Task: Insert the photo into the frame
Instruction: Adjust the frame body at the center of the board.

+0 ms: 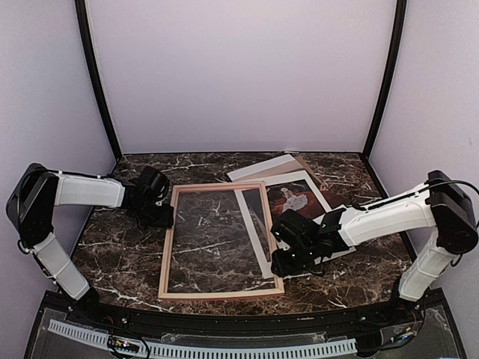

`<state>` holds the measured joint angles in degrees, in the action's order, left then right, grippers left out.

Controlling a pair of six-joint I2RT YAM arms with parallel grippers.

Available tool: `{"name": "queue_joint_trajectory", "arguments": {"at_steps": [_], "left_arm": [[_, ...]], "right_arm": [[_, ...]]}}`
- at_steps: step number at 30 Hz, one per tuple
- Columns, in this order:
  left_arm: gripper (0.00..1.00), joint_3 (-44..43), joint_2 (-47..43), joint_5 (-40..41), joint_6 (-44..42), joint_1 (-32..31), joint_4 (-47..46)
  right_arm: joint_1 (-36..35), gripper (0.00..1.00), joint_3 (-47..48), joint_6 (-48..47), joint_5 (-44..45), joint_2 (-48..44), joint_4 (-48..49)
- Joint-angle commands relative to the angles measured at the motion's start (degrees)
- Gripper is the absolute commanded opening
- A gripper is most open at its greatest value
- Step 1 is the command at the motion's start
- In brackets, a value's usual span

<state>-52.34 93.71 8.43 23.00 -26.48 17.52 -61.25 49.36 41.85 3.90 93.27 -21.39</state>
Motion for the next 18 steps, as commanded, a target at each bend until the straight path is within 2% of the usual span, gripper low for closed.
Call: {"name": "queue_joint_trajectory", "arguments": {"at_steps": [1,6,14,18], "left_arm": [[0.61,1.3,-1.4,-0.9,0.0,0.3,-0.6],[0.53,1.3,-0.3,-1.9,-0.1,0.3,-1.3],[0.34,1.2,1.9,-3.0,0.1,0.3,-2.4],[0.28,1.1,3.1,-2.7,0.5,0.3,-2.9]], "right_arm": [[-0.5,0.45,0.2,-0.4,1.4,0.3,0.4],[-0.3,0.51,2.4,-1.7,1.7,-1.5,0.3],[2.0,0.52,4.0,-3.7,1.3,-2.6,-0.4],[4.7,0.53,4.2,-5.1,0.4,-4.0,-0.1]]}}
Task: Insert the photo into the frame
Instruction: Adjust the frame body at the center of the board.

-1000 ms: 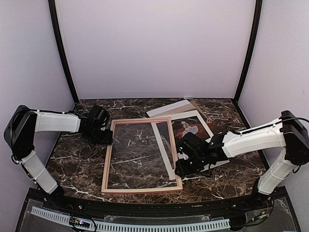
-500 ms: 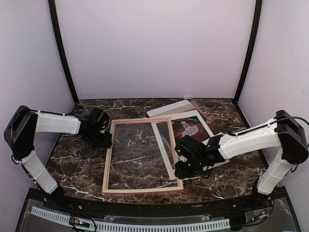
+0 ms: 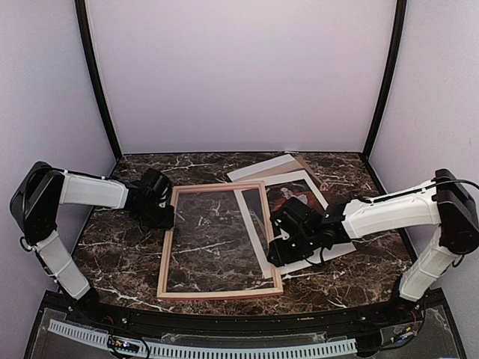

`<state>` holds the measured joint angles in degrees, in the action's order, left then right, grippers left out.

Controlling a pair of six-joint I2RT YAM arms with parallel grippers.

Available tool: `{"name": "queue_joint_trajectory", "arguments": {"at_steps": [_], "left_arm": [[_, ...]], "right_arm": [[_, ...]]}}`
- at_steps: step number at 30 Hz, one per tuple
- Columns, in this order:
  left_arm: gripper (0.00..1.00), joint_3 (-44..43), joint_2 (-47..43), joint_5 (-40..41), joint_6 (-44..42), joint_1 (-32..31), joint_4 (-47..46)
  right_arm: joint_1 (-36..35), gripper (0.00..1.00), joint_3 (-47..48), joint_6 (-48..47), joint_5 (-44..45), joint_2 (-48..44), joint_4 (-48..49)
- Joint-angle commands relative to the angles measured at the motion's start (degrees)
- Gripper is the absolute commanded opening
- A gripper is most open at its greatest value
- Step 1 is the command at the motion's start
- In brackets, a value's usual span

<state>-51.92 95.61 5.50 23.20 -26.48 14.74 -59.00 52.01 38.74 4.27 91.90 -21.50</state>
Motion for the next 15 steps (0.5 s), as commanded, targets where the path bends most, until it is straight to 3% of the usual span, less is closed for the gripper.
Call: {"name": "queue_joint_trajectory", "arguments": {"at_steps": [1,15], "left_arm": [[0.27,0.6,1.5,0.4,0.5,0.3,-0.2],[0.06,2.1,-1.7,0.1,0.4,4.4,-1.0]], "right_arm": [[3.4,0.54,1.5,-2.6,0.0,-3.0,-0.1],[18.9,0.57,1.4,-9.5,1.0,-4.5,3.0]]}}
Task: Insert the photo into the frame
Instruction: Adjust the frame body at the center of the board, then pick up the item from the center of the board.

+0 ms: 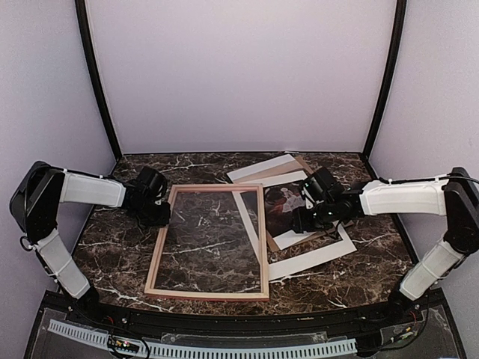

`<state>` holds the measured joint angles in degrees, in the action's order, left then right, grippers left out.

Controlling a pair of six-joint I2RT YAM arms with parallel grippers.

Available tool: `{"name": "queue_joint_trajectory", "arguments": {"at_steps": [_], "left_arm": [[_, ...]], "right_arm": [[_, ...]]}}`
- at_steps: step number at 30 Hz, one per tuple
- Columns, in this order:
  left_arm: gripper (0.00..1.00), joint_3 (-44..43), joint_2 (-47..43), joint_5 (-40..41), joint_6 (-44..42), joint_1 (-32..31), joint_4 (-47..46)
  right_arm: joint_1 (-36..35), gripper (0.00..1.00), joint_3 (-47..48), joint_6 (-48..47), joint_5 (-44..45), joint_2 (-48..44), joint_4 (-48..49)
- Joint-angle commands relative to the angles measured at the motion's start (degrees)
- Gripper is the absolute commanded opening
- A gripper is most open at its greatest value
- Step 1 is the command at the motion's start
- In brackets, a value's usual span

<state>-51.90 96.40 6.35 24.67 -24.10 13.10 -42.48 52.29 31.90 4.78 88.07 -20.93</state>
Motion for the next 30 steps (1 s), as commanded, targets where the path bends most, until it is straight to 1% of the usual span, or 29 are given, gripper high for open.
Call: {"name": "queue_joint_trajectory", "arguments": {"at_steps": [1,3,6,10,14,21,26,30], "left_arm": [[0.06,2.5,-2.9,-1.2,-1.2,3.1,0.4],[0.04,3.4,-4.3,-4.2,-1.4,5.2,-0.5],[0.01,4.4,-6.8,-6.0,-1.8,8.0,-2.0],[0.0,4.8,-8.6,-9.4,-3.5,9.3,-4.0],[0.0,3.7,-8.3,-11.7,-4.7,9.6,-5.0],[0.0,2.5,-8.6,-15.4,-5.7,10.9,-5.9],[0.0,2.8,-10.1,-18.5,-5.7,12.7,-6.7],[0.0,2.9,-10.8,-18.9,-5.5,13.2,-6.4]], "right_arm": [[3.1,0.57,1.1,-3.0,0.6,-0.5,2.6],[4.7,0.57,1.0,-3.7,0.6,-0.3,3.2],[8.1,0.57,1.1,-4.8,0.5,0.5,3.8],[13.2,0.59,1.8,-6.2,0.3,2.4,5.0],[17.0,0.64,5.0,-8.2,0.3,6.2,5.6],[20.3,0.69,14.1,-13.2,-1.7,15.2,4.1],[20.8,0.69,19.5,-16.9,-1.6,20.0,0.9],[20.9,0.69,22.2,-18.9,-0.7,22.9,-2.0]]}}
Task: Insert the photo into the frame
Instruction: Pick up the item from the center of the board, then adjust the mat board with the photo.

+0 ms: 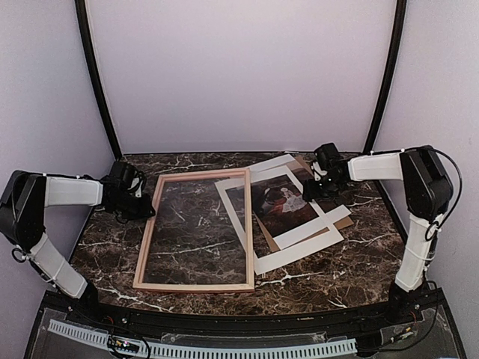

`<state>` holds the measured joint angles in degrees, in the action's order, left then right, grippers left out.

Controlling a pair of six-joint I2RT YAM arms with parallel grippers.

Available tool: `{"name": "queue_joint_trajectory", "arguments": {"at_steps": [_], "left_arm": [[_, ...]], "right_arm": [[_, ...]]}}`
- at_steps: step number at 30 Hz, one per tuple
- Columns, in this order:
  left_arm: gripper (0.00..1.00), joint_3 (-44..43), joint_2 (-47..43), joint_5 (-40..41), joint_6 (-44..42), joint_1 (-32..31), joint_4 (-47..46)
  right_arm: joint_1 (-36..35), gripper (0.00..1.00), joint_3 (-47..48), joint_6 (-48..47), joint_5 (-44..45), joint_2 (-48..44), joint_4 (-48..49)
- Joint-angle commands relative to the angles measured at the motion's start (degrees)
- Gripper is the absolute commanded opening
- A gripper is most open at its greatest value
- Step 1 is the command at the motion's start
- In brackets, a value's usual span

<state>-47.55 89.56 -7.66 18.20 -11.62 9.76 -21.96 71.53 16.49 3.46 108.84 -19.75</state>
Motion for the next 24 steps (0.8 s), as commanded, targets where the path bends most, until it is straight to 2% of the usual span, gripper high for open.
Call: {"name": "queue_joint_trajectory", "arguments": {"at_steps": [1,13,16,24], "left_arm": [[0.0,-1.5,-4.1,-4.8,0.9,0.9,-2.7],[0.0,-3.5,-6.6,5.0,-1.2,3.3,6.1],[0.0,-3.9,-6.7,6.9,-1.5,3.7,8.6],[0.0,-6.5,-6.6,13.1,-3.0,6.3,14.5]], "right_arm": [[0.3,0.68,3.4,-4.0,0.9,2.6,-3.8],[1.3,0.62,4.5,-9.3,2.1,5.8,-8.5],[1.5,0.56,3.7,-9.5,2.3,5.1,-8.4],[3.1,0.33,2.0,-8.4,1.0,4.1,-8.4]]}}
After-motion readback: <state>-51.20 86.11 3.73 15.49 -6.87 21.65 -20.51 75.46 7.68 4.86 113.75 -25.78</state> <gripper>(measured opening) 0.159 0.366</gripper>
